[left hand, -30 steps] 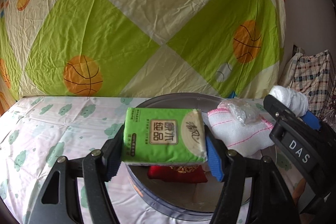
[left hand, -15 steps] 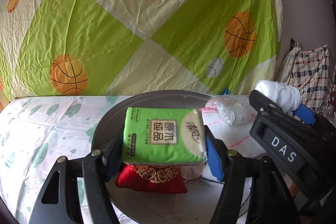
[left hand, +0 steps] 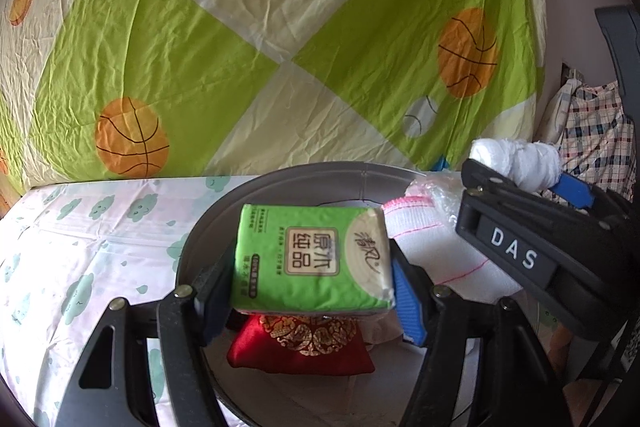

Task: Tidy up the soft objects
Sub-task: 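Lower the tissue pack into the tin and open the left tool while the right tool lowers the gauze roll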

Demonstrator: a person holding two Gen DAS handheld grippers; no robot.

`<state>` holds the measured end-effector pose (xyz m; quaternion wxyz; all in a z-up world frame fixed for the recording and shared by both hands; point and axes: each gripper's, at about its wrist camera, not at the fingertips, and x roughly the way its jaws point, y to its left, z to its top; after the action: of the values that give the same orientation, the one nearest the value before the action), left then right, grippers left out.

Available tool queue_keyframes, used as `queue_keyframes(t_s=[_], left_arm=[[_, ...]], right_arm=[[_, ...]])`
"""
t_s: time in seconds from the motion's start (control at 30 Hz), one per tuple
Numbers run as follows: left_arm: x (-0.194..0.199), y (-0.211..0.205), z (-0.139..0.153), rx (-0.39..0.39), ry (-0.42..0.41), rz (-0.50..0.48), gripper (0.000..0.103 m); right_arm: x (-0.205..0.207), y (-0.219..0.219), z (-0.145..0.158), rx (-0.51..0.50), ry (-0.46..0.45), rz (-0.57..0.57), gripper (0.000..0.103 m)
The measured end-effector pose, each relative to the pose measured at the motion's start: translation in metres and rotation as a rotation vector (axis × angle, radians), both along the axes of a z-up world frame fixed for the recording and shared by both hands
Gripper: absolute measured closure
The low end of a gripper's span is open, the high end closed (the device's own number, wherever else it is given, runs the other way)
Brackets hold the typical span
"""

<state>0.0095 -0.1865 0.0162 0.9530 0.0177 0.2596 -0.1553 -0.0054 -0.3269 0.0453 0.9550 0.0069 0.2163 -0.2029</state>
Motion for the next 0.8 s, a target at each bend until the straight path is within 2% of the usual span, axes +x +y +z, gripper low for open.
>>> queue_keyframes(t_s=[0.17,0.43,0.8], left_arm=[[0.004,0.001,-0.001,0.013,0.0,0.012,0.035],[0.012,0.002,-0.005,0.028,0.033,0.023,0.035],[0.01,0.0,-0.002,0.055,0.049,0.057,0.035]], right_arm=[[0.013,0.006,-0.002,-0.017,0.048,0.013,0.022],[0.037,0.003,-0.004,0.043,0.148,0.041,0.022],[0.048,0.006,-0.008,0.044,0.215,0.072,0.022]])
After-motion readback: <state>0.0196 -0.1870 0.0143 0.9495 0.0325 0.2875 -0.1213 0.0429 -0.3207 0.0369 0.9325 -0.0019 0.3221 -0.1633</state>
